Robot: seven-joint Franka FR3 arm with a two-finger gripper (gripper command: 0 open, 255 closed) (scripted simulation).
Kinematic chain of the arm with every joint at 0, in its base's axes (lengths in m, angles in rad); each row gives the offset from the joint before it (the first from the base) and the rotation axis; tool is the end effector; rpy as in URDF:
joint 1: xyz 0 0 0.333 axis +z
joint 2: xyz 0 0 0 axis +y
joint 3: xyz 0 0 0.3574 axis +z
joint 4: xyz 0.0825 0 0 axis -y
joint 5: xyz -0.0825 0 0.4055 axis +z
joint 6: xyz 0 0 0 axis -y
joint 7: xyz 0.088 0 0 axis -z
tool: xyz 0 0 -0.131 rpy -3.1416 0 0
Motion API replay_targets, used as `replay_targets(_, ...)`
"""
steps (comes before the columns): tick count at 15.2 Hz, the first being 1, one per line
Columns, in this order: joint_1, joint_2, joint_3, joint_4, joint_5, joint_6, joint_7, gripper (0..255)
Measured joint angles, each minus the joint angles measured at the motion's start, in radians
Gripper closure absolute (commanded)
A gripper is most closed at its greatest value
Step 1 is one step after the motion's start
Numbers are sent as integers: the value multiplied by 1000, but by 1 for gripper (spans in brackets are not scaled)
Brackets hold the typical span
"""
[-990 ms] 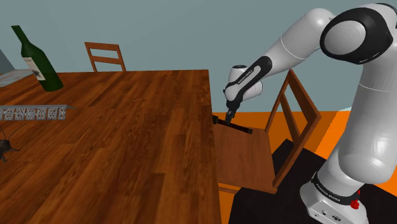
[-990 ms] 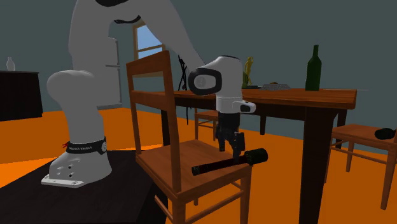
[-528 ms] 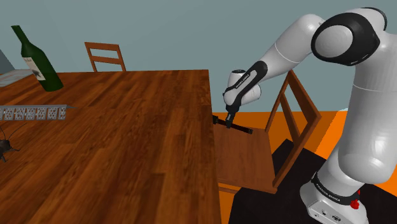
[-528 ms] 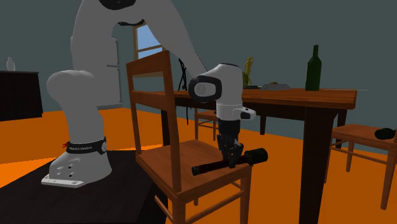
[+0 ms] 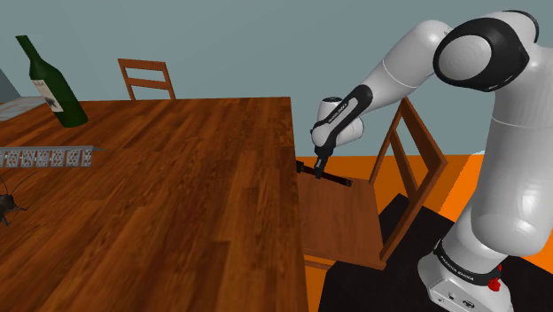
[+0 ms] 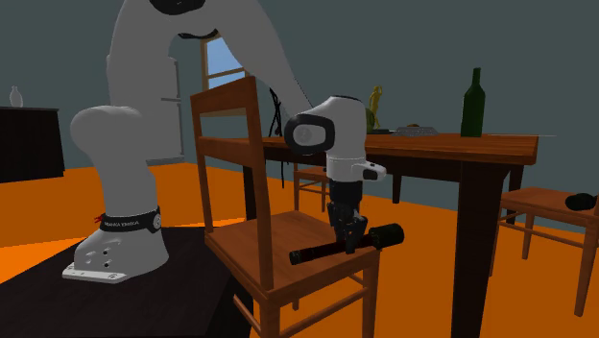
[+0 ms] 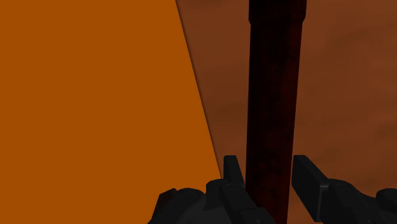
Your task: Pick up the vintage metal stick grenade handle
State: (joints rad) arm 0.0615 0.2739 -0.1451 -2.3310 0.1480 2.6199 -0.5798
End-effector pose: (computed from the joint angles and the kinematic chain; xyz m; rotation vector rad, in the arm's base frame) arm 0.5424 -0.0486 0.2204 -3.0595 -0.5793 -0.0478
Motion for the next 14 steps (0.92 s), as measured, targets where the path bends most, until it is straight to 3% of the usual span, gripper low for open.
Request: replay_targets(14,13,-150,-23,10,-60,-158,46,255)
